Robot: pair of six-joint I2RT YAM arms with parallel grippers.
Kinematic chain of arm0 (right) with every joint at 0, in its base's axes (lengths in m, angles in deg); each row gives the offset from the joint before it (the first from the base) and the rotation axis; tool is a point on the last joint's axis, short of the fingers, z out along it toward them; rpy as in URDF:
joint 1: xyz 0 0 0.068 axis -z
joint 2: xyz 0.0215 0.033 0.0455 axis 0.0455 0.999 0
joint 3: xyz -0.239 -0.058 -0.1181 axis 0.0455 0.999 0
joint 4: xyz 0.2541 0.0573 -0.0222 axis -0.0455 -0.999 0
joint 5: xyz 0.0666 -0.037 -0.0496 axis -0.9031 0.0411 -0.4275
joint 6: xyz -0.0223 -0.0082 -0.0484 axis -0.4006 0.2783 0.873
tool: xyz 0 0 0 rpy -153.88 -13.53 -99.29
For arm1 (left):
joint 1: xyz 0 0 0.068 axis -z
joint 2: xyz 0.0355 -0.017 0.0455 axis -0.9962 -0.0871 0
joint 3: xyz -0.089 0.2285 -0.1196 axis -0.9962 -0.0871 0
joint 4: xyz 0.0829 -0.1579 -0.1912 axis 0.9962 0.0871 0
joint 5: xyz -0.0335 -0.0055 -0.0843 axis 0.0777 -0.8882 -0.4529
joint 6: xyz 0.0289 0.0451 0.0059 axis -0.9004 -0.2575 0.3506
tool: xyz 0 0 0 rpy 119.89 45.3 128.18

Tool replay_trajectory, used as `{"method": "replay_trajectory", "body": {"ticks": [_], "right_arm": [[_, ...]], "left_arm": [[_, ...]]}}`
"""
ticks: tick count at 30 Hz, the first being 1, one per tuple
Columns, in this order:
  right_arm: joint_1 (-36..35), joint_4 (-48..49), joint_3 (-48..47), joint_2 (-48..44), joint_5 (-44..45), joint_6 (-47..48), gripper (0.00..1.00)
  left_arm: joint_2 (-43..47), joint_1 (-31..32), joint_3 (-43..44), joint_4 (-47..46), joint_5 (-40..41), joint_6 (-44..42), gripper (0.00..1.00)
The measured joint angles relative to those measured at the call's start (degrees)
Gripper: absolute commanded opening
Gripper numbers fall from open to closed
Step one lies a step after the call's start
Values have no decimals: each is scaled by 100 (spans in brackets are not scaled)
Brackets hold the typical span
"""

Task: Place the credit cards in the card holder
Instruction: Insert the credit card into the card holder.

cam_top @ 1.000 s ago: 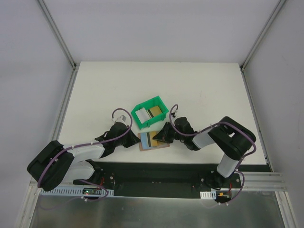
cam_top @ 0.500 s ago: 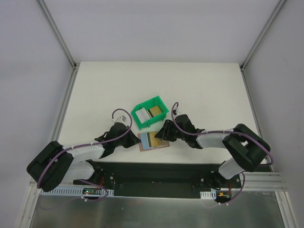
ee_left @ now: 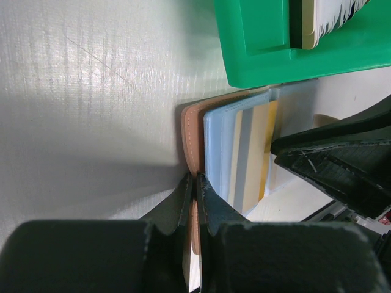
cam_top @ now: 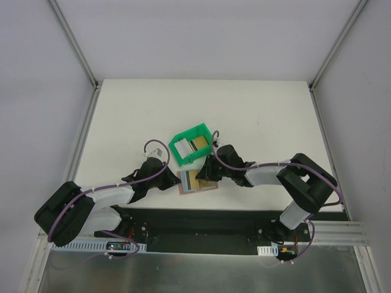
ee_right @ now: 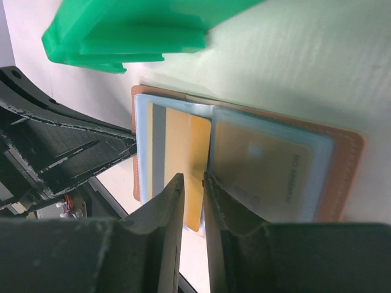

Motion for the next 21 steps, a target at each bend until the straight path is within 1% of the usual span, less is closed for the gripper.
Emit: {"method": "replay_trajectory", "body": {"ticks": [8, 13, 16, 21], "right_arm": [[-184, -166, -203, 157, -74, 208, 20], [-188, -197, -273, 214, -131, 273, 24], [-199, -197, -275, 210, -125, 306, 29], [-227, -293, -275, 98, 17, 315, 33]], "left_arm": [[0, 0, 0, 0, -9, -2, 0], [0, 0, 0, 0, -17, -2, 0], [2, 0, 0, 0, -20, -2, 0], [17, 0, -11, 0, -20, -2, 0]]}}
